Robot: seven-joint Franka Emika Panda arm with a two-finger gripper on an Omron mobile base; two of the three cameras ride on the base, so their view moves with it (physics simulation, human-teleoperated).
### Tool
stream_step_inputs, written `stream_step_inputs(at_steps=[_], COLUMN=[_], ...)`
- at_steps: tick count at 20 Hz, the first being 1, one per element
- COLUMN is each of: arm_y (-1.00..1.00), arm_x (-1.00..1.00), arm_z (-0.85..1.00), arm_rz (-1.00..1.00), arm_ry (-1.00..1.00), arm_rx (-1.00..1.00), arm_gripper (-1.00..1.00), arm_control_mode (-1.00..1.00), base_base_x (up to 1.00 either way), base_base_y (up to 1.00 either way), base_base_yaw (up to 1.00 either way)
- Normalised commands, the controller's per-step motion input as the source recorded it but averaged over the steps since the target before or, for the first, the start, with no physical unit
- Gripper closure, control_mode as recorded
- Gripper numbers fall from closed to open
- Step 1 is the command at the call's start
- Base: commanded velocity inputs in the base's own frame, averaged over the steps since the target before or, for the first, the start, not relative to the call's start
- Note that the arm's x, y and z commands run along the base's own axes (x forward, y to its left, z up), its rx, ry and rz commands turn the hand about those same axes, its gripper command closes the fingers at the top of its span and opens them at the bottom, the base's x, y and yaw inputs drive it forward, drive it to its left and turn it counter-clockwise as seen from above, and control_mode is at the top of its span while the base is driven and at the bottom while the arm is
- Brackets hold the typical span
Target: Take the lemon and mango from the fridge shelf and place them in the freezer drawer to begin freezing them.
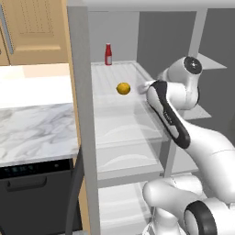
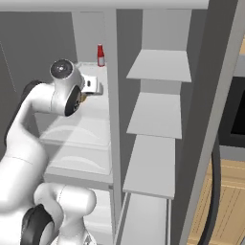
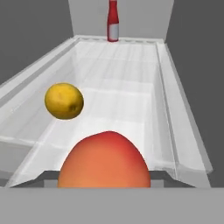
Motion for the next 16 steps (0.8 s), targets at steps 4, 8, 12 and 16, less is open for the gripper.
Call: stream_step_inputs(at_steps=[4, 8, 12, 16], arm_y=[0.00, 0.00, 0.00, 0.00], arm_x=[-1.00, -1.00, -0.89, -0.28], arm_z=[0.55, 0.14, -0.04, -0.24], arm_rz=[-0.02, -0.02, 0.00, 0.00], arm_ry=[-0.16, -0.05, 0.04, 0.22], arm_rx=[0.00, 0.01, 0.00, 0.00], arm_gripper=[1.00, 1.00, 1.00, 1.00], arm_control_mode=[-1.00, -1.00, -1.00, -1.00], base_base_x=[0.00, 0.00, 0.00, 0.00], base_base_y=[0.00, 0.00, 0.00, 0.00], base_base_yaw=[0.00, 0.00, 0.00, 0.00])
